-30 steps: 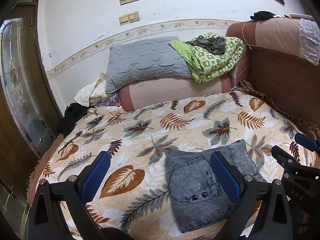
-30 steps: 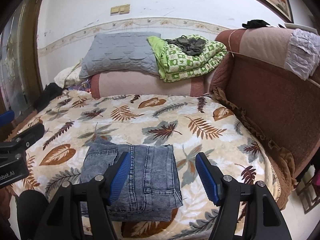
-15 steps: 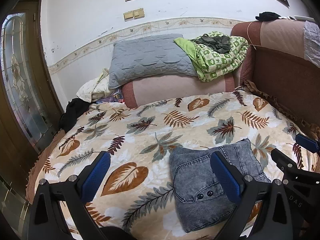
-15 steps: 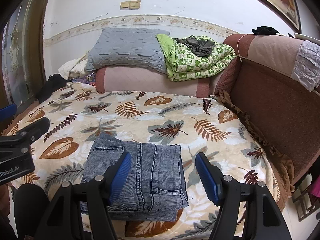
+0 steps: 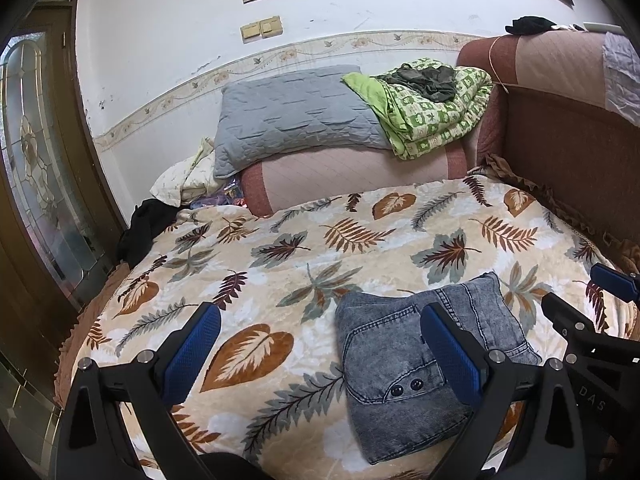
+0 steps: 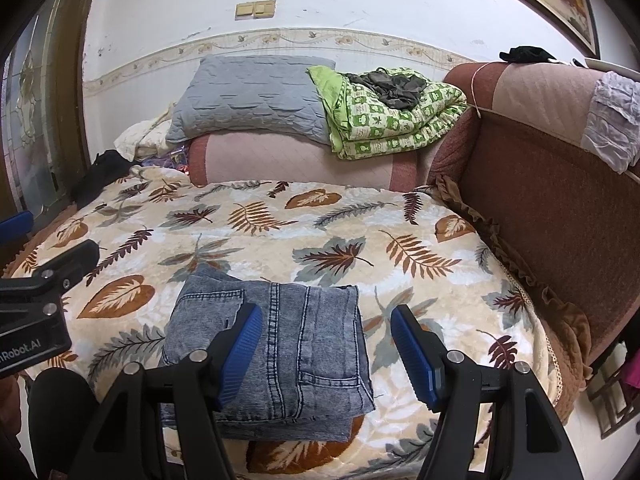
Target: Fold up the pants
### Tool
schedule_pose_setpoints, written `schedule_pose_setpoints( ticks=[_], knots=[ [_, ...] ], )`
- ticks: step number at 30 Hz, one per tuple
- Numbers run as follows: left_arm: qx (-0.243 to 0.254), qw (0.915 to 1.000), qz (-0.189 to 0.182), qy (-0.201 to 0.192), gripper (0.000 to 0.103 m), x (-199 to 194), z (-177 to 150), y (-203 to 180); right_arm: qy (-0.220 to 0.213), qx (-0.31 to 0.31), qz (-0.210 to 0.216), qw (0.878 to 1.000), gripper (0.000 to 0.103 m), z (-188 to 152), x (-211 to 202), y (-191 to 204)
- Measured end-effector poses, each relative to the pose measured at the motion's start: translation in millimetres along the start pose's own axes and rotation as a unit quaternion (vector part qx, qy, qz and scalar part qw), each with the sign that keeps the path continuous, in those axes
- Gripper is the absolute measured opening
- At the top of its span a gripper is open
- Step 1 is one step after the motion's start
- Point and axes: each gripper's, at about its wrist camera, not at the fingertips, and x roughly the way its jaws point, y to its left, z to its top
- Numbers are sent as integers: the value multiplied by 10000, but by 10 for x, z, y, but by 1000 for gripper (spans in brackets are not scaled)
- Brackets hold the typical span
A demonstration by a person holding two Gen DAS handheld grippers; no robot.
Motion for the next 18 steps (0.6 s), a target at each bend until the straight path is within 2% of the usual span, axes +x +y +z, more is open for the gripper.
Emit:
schedule_pose_setpoints(
  ticks=[18],
  knots=[
    [41, 9999, 23, -113, 100, -72, 110, 7, -72, 3, 25, 10000, 70, 46, -30, 3]
  ],
)
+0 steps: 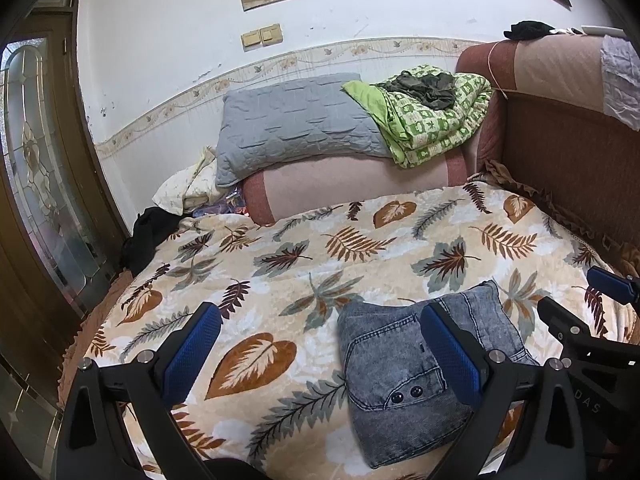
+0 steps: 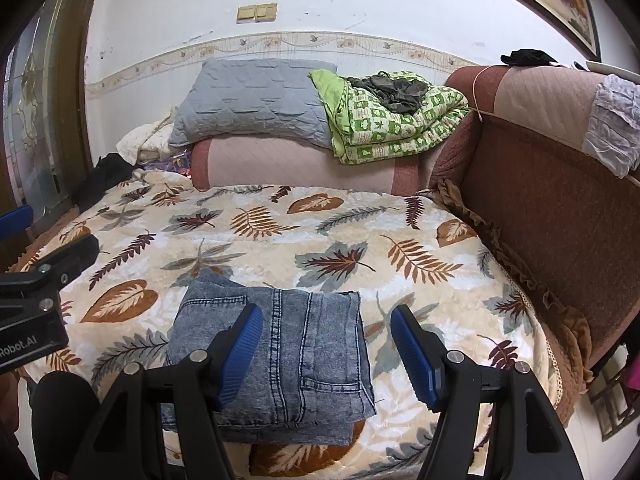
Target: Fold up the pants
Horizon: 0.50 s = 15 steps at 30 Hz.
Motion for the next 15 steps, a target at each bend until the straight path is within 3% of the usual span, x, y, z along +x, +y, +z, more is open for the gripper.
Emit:
schedule_pose_setpoints(
  ticks=[15],
  knots=[
    [57, 10000, -4, -1, 100, -41, -16, -62, -8, 43, -6, 10000, 70, -14, -30, -21]
  ],
)
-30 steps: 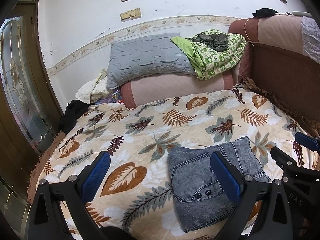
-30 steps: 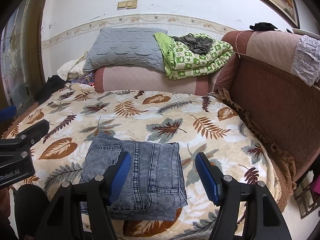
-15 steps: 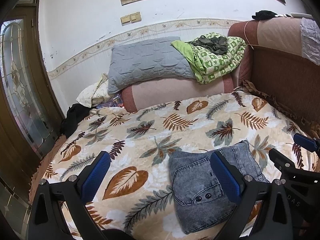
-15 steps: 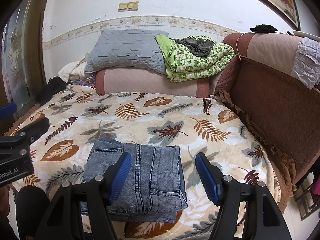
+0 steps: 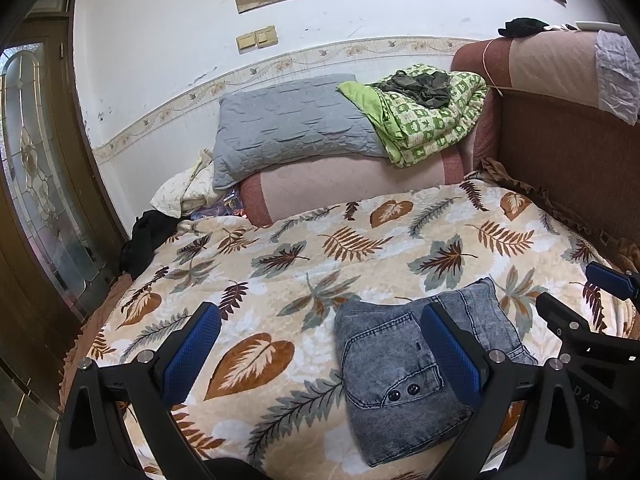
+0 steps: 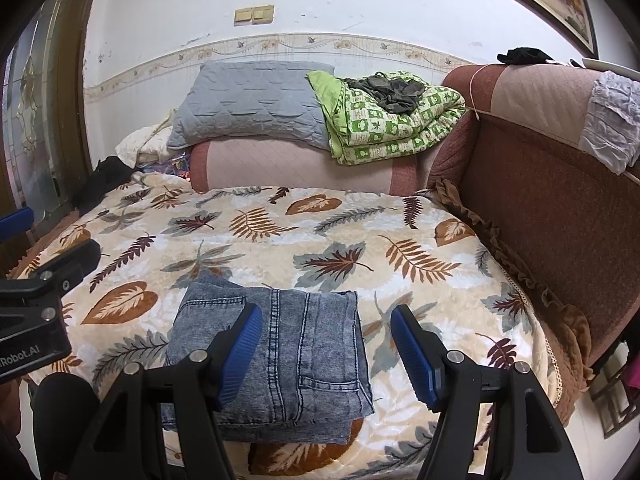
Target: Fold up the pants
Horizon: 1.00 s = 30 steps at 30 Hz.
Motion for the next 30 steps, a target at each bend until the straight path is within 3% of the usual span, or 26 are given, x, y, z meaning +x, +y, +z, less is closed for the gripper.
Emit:
schedule_pose_setpoints(
  ticks=[30],
  knots=[
    [5, 10000, 7, 55, 100, 55, -15, -7, 11, 8, 0, 10000, 70, 5, 15, -18]
  ],
)
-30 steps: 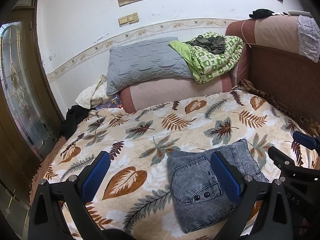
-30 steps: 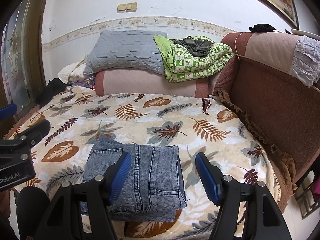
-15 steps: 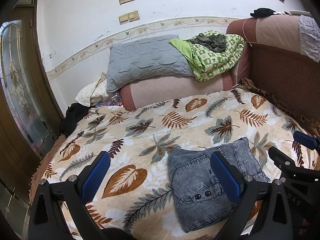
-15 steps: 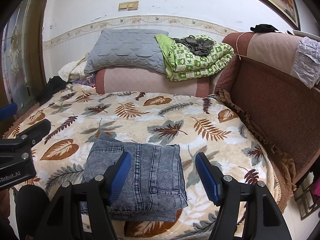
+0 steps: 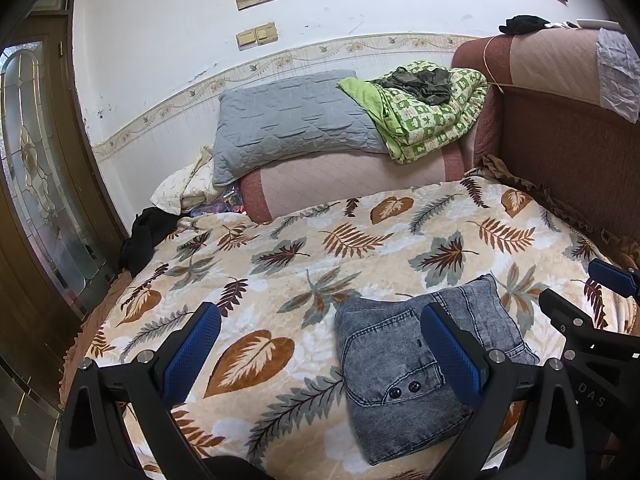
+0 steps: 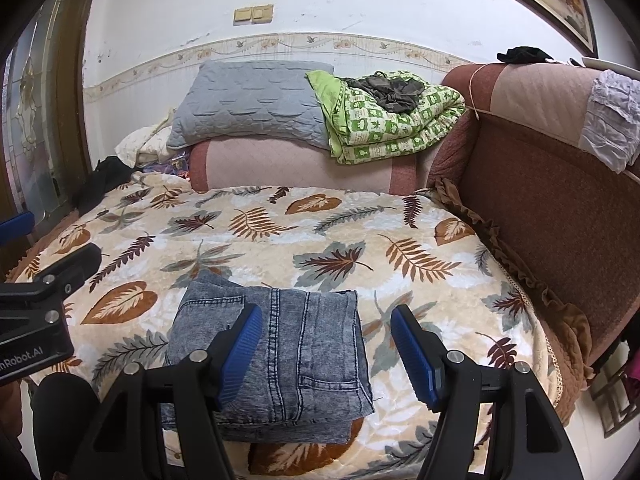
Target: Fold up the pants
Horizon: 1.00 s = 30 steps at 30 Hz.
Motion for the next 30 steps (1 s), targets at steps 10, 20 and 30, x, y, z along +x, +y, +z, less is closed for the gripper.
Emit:
schedule_pose_setpoints(
  ticks=[10, 20, 30],
  knots=[
    [-33, 10000, 12, 26, 100, 1, 5, 10, 2, -40, 0, 10000, 70, 3, -25, 44],
    [-49, 9999, 19, 86, 100, 15, -49, 22, 19, -25, 26, 10000, 70, -8, -24, 66],
    [69, 9999, -40, 146, 100, 24, -82, -68, 62, 25, 9, 10000, 70, -33, 21, 2]
  ],
)
